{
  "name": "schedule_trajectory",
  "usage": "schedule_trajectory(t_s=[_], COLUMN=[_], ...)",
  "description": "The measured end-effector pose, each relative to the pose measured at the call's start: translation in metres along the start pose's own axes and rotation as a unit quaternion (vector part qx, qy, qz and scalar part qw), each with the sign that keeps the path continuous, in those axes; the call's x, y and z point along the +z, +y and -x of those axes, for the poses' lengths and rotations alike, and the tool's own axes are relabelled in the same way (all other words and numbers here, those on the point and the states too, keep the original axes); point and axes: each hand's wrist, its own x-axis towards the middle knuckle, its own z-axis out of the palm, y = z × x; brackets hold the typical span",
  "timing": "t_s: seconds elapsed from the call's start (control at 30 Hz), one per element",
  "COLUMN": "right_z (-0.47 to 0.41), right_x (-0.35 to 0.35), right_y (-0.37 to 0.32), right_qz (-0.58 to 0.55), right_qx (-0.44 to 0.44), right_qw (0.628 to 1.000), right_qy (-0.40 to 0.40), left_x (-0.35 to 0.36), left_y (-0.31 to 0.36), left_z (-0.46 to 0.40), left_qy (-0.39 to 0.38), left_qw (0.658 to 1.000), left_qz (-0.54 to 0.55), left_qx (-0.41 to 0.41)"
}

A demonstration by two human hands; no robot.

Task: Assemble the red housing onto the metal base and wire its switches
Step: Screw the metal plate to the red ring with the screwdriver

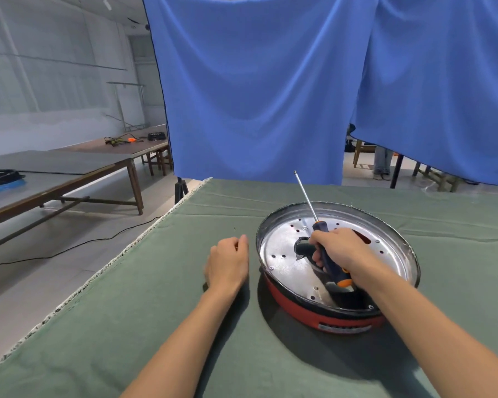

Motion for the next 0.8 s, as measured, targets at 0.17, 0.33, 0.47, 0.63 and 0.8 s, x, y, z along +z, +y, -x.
schedule_trajectory(t_s=[0.17, 0.33, 0.47, 0.63, 0.8], right_z=[-0.004, -0.010, -0.016, -0.018, -0.016], right_x=[0.001, 0.003, 0.008, 0.007, 0.006], right_y=[0.003, 0.008, 0.008, 0.009, 0.011], right_qz=[0.034, 0.042, 0.067, 0.081, 0.084], right_qx=[0.002, -0.001, 0.009, 0.000, -0.012], right_qw=[0.999, 0.999, 0.997, 0.996, 0.996], right_qy=[0.004, -0.011, -0.033, -0.039, -0.038], left_x=[0.015, 0.034, 0.040, 0.042, 0.028], left_y=[-0.005, -0.003, -0.002, -0.002, -0.011], left_z=[-0.044, -0.078, -0.091, -0.092, -0.075], left_qy=[0.006, 0.013, 0.025, 0.052, 0.075], left_qw=[0.987, 0.983, 0.979, 0.983, 0.979], left_qz=[-0.157, -0.178, -0.196, -0.168, 0.168], left_qx=[-0.017, -0.031, -0.049, -0.049, -0.089])
